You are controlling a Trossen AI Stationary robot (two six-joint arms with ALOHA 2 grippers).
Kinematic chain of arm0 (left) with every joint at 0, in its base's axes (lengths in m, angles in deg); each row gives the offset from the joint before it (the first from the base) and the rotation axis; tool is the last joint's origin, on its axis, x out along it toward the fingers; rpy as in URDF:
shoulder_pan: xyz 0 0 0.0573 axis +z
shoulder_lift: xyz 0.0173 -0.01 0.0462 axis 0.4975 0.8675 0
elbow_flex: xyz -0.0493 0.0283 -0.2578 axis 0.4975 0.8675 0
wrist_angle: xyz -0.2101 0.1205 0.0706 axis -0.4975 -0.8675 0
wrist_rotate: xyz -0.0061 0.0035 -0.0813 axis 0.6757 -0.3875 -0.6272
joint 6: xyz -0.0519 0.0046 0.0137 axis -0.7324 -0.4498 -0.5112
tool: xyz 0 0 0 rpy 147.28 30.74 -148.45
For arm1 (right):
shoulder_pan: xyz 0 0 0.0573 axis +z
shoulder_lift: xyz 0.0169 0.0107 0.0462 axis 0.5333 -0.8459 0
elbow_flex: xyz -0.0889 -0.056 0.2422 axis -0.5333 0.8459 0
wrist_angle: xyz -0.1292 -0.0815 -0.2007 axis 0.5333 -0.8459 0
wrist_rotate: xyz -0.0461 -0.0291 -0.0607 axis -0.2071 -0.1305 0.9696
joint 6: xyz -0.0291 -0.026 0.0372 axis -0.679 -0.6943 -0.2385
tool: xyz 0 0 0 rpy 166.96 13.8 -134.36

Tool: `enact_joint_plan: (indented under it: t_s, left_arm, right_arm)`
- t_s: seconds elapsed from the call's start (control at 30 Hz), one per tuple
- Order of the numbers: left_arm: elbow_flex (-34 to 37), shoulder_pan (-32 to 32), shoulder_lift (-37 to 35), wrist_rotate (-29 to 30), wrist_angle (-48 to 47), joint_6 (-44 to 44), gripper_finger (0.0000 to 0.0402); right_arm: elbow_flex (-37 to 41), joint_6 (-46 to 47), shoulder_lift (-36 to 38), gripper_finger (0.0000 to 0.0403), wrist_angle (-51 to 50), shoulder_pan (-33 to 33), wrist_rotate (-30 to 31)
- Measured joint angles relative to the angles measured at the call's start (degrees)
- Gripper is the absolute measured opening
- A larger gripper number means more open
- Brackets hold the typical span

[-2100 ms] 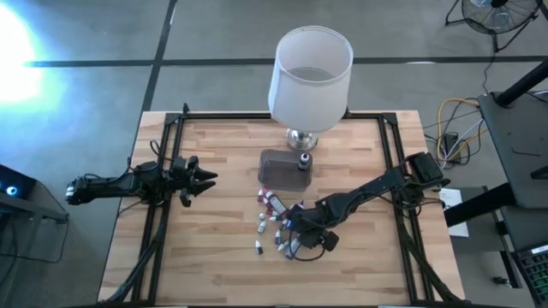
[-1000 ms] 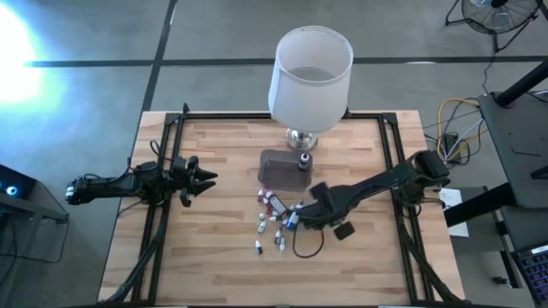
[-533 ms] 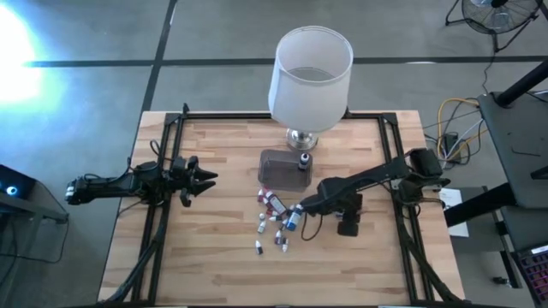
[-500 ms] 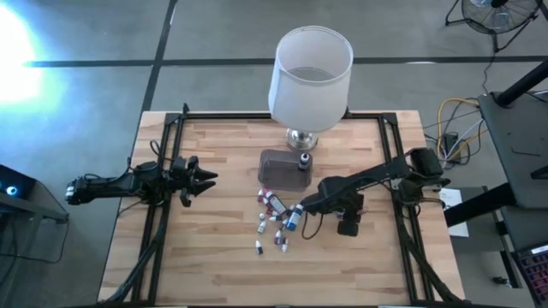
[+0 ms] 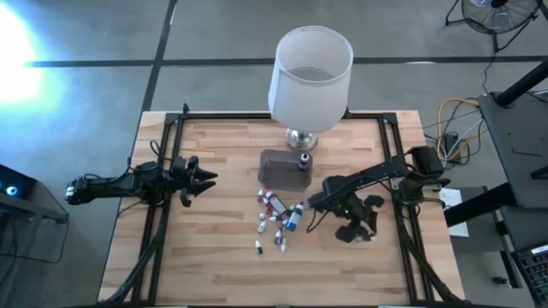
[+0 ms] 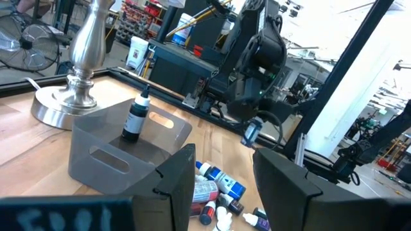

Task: Pick & Place food coloring
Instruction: Put the big purple food coloring bottle into the black bin

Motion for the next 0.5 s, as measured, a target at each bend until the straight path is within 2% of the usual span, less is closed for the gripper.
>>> enact_joint_plan:
  t_s: [0.23, 0.5]
  left_arm:
    - [0.02, 0.0, 0.0, 0.0, -0.02, -0.01, 0.0135]
    - [0.0, 0.0, 0.0, 0.0, -0.02, -0.01, 0.0135]
  right_arm:
    - [6.18, 8.78, -0.03, 0.0128, -0.02, 0.0, 3.25]
    - [9.04, 8.74, -0.03, 0.0145, -0.06, 0.0, 3.05]
